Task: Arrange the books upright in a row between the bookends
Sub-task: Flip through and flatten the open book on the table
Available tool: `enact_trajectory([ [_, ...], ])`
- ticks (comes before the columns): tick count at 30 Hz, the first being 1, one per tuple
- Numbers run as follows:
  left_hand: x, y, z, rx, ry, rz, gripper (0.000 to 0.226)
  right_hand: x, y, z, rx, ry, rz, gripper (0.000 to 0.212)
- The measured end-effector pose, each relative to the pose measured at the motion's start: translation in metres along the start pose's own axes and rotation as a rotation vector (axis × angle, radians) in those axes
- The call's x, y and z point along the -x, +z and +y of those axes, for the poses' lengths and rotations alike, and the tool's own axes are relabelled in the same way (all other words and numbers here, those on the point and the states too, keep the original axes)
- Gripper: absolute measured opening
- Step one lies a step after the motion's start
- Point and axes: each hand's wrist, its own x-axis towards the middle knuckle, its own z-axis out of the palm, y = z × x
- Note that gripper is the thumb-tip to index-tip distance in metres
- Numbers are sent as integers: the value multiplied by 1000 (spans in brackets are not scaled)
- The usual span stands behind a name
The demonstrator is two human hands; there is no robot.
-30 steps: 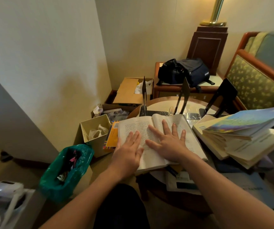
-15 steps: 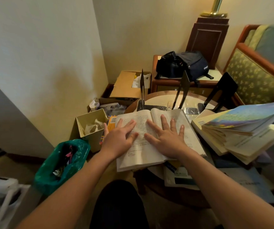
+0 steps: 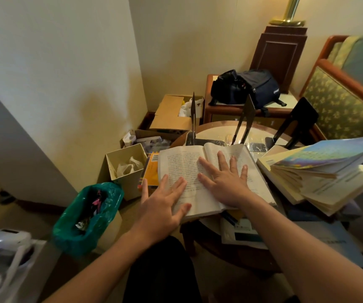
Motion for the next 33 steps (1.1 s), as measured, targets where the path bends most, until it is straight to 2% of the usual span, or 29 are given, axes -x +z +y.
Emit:
enact_trajectory([
  [5,-19,-2,-1,-60,-79,20,55,-1,2,0,4,1,15,60],
  [13,-90,-4,-13,94,-270,-4,47,-2,3,-2,18,28,13,61],
  [21,-57,5,-4,320,-303,-55,70,5,3,-7,31,54,40,60],
  [27,-24,0,18,556,-442,116,71,13,2,-14,18,87,25,61],
  [30,-20,-10,14,615,-493,110,78,22,3,-18,19,72,-4,62],
  [33,-17,-24,12,783,-494,115,83,32,0,-18,4,27,-21,60],
])
